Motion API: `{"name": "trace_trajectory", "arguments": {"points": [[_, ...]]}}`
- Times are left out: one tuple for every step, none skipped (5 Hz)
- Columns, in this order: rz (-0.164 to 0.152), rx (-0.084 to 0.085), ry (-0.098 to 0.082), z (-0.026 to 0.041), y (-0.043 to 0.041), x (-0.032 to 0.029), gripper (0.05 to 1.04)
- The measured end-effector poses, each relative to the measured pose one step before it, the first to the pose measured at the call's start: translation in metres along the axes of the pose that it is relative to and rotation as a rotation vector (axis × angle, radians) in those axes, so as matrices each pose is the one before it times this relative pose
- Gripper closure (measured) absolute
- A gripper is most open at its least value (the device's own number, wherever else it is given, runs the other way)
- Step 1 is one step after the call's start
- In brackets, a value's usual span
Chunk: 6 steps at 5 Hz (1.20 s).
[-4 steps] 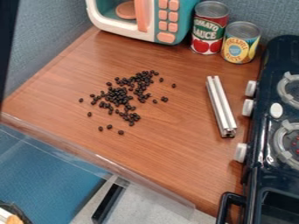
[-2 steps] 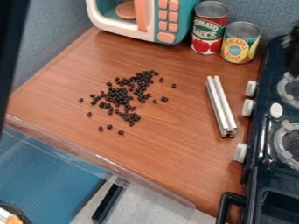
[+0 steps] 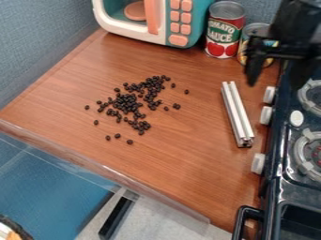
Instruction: Sweep into pile
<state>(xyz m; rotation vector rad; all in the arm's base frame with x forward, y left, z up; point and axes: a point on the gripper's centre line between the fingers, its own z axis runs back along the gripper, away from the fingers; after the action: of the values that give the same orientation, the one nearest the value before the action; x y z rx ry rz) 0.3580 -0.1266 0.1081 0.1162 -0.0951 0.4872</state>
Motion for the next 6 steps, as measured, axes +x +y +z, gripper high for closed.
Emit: {"name": "trace_trajectory", "arguments": {"points": [[0.0751,-0.0219,-0.0224,-0.01551,0.02161,0.01174,0.084],[0.0846,-0.0337,-0.0046,-0.02331,0.01041,0.00284,0.084],[0.1602,-0.0768,-0.0049,-0.00595,-0.00486,0.00622,0.084],[0.0904,-0.0347,-0.0122,0.00457,-0.00779,0.00398,0.084],[0.0376,-0.0147,-0.0047,-0.00084,-0.0093,0.00324,0.084],[0.0085,0.0285,0.0052,-0.01417,-0.00046,-0.00135,0.084]]}}
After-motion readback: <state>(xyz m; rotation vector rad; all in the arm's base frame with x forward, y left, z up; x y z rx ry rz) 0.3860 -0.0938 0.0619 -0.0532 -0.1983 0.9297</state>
